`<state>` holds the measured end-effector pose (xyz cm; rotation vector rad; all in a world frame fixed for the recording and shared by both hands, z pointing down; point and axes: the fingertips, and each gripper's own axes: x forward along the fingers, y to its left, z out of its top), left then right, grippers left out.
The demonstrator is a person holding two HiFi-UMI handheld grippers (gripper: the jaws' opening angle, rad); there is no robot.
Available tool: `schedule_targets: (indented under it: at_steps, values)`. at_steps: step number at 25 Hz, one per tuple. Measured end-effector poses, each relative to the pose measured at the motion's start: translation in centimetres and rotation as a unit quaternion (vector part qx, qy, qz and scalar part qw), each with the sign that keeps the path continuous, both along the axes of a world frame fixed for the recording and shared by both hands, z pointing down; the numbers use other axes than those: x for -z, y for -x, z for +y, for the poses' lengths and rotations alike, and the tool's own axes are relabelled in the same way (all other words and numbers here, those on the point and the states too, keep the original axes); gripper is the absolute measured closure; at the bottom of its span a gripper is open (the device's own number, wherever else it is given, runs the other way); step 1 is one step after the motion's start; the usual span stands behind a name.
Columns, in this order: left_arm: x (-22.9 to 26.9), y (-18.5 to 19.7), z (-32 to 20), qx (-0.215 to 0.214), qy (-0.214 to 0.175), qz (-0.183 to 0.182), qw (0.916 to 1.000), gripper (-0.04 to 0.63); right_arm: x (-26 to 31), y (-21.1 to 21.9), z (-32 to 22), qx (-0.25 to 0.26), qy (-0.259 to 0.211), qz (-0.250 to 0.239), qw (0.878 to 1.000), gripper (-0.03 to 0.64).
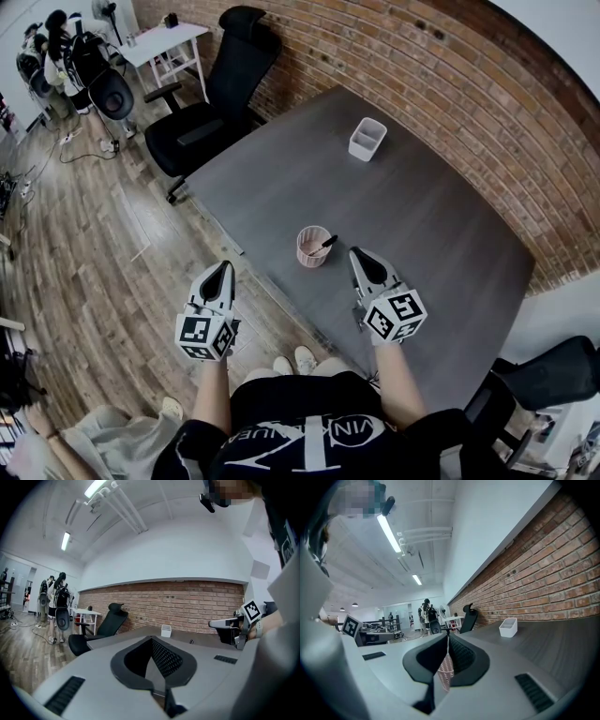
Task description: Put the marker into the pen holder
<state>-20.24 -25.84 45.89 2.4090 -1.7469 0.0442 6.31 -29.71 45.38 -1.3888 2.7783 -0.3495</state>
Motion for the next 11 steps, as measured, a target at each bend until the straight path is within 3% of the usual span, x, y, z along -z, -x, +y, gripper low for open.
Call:
schedule_targets:
  at_steps: [11]
  values:
    - [-0.35,0.18,0.13,0.000,-0.001,0.003,1.0000,0.581,-0.46,0.40,0.08,0.001,0.006,-0.006,1.000,0.589]
